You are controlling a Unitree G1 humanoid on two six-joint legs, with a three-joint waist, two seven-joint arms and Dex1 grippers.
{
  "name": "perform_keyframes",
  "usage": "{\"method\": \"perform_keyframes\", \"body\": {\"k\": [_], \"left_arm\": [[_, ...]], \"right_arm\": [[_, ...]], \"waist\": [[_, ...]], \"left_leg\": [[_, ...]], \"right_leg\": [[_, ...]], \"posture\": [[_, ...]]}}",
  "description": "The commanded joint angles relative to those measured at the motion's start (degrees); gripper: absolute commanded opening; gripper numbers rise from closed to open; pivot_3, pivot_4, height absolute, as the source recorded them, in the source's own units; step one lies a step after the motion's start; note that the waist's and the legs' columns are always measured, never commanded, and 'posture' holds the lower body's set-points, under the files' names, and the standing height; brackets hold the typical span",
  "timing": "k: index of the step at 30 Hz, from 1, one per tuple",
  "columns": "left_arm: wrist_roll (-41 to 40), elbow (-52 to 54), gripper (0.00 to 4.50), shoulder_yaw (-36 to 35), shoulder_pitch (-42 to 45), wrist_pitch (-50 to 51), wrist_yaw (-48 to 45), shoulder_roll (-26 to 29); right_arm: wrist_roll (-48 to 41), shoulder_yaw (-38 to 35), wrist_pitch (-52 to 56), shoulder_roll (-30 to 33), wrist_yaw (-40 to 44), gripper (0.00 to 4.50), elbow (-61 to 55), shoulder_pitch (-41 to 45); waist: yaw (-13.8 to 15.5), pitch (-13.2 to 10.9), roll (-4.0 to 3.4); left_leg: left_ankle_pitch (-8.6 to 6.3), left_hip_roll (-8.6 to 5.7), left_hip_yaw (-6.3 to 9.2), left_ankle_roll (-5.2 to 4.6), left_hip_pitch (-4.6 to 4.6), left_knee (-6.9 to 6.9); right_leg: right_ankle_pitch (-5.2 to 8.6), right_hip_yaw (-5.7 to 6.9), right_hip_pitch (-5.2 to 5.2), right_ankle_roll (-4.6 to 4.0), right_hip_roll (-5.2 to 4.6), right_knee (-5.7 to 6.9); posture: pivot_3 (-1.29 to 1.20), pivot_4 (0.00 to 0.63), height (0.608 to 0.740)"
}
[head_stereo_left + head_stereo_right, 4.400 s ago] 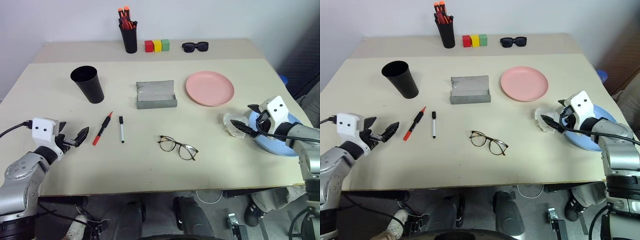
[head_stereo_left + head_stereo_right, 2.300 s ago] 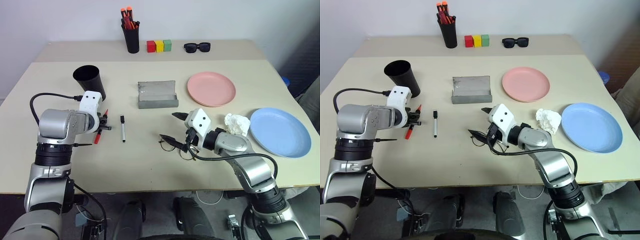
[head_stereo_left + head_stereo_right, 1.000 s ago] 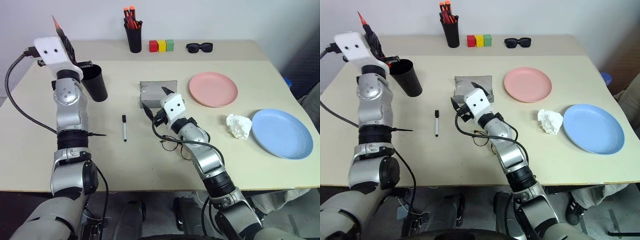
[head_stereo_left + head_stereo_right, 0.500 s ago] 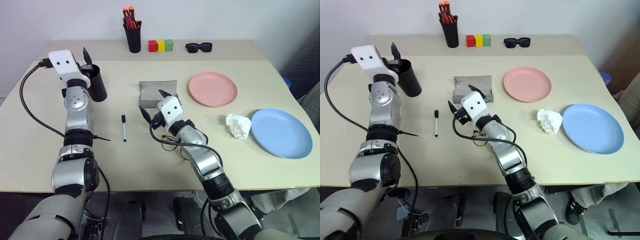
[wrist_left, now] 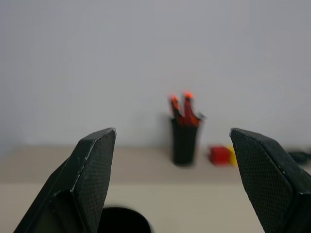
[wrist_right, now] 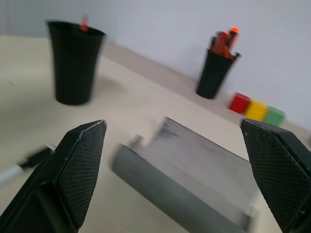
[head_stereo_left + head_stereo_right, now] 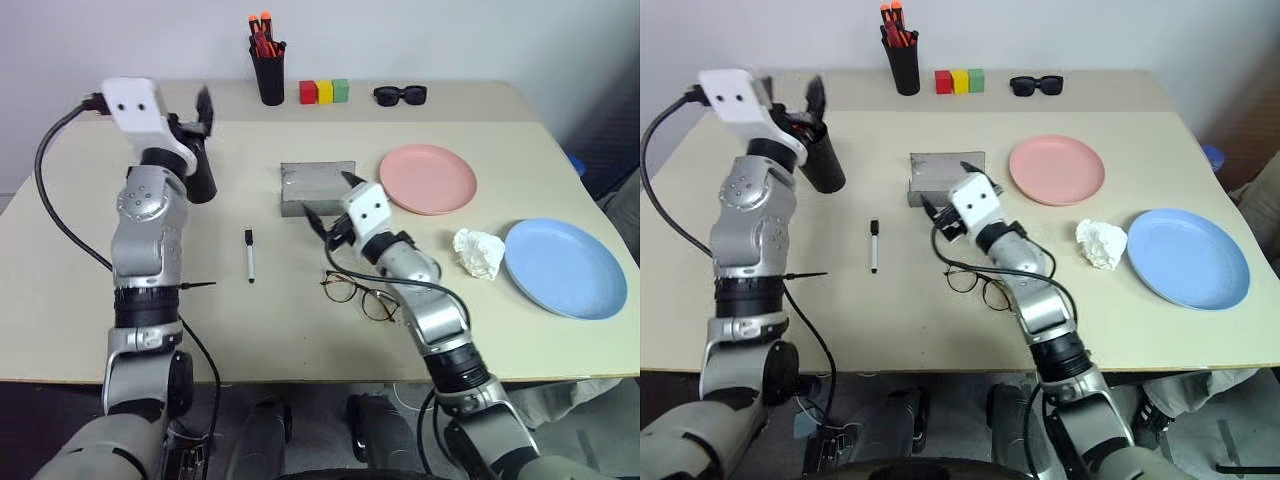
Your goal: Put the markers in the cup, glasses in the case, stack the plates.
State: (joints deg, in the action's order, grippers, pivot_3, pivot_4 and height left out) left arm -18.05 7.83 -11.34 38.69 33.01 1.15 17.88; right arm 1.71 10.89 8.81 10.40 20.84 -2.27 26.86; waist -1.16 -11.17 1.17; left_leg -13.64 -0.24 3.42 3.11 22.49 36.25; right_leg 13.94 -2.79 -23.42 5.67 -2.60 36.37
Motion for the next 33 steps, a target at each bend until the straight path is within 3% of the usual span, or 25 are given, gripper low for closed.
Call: {"method": "perform_keyframes", "body": {"k": [1,4,7,19,22,25,28,30,31,33], "left_arm": [[-3.3,10.2,3.85,-1.3,-0.6,24.0,7.1,-2.8],[0.1,13.9,3.85,-5.2,1.0,44.7,14.6,-9.3],[1.4,11.6,3.85,-4.6,2.8,58.3,14.6,-10.5],[2.2,0.1,3.85,-8.9,5.0,59.5,18.6,-17.7],[3.3,-0.5,3.00,-8.2,5.3,59.5,19.1,-17.8],[4.4,-0.2,1.57,-8.3,5.5,59.5,19.4,-18.1],[6.5,1.4,0.12,-12.8,7.1,59.5,19.8,-20.5],[5.8,5.7,0.05,-12.0,5.4,47.6,16.9,-20.4],[2.0,8.2,0.05,-12.8,4.0,37.9,10.8,-21.2],[1.5,11.9,0.05,-9.2,1.3,28.3,4.9,-18.6]], "right_arm": [[-4.9,-1.9,3.2,4.5,7.6,4.50,-5.7,-0.6],[-8.8,-2.6,6.7,10.2,15.0,4.50,-9.2,-1.7],[-10.7,-3.1,8.4,14.9,19.5,4.50,-10.8,-2.2],[-9.7,-2.4,7.8,16.6,20.6,4.50,-10.7,-3.0],[-9.4,-2.1,7.7,16.4,20.2,4.50,-11.2,-3.7],[-9.2,-2.0,7.7,16.4,19.8,4.50,-11.5,-4.3],[-9.1,-1.9,7.7,16.3,19.6,4.50,-11.7,-4.8],[-9.1,-1.7,7.8,16.3,19.4,4.50,-11.9,-5.0],[-9.1,-1.6,7.9,16.2,19.3,4.50,-12.0,-5.0],[-9.0,-1.3,7.9,16.0,19.2,4.50,-12.0,-5.0]], "waist": [[0.0,0.0,0.00],[-0.1,0.0,0.01],[-0.3,0.0,0.05],[-0.9,0.0,0.04],[-0.8,0.0,0.02],[-0.6,0.0,0.02],[0.2,0.0,0.02],[0.4,0.0,0.04],[0.4,0.0,0.07],[0.1,0.0,0.07]], "left_leg": [[0.00,0.00,0.02,0.00,-0.02,0.02],[0.00,0.00,0.04,-0.01,-0.05,0.03],[0.00,-0.01,0.05,-0.01,-0.04,0.04],[0.01,-0.03,0.04,0.03,-0.06,0.01],[0.01,-0.05,0.04,0.03,-0.08,0.01],[0.02,-0.05,0.04,0.05,-0.08,0.02],[0.03,-0.06,0.03,0.05,-0.07,0.03],[0.03,-0.07,0.03,0.05,-0.05,0.03],[0.03,-0.07,0.02,0.06,-0.03,0.01],[0.04,-0.05,-0.03,0.09,0.01,-0.04]], "right_leg": [[0.00,0.01,0.02,0.01,0.01,0.01],[0.01,0.01,0.04,0.01,0.05,0.02],[0.02,0.03,0.04,0.03,0.08,0.01],[0.03,0.02,0.05,0.02,0.02,-0.03],[0.03,0.02,0.08,0.02,0.00,-0.04],[0.02,0.02,0.08,0.02,0.00,-0.04],[0.02,0.02,0.08,0.02,-0.01,-0.05],[0.02,0.02,0.10,0.02,-0.02,-0.11],[0.02,0.02,0.09,0.02,-0.03,-0.16],[0.01,0.01,0.02,0.01,-0.03,-0.18]], "posture": [[0.00,0.150,0.740],[0.00,0.150,0.740],[0.00,0.150,0.740],[0.00,0.150,0.740],[0.00,0.150,0.740],[0.00,0.150,0.740],[0.00,0.150,0.740],[0.00,0.150,0.740],[0.00,0.150,0.740],[0.00,0.150,0.740]]}}
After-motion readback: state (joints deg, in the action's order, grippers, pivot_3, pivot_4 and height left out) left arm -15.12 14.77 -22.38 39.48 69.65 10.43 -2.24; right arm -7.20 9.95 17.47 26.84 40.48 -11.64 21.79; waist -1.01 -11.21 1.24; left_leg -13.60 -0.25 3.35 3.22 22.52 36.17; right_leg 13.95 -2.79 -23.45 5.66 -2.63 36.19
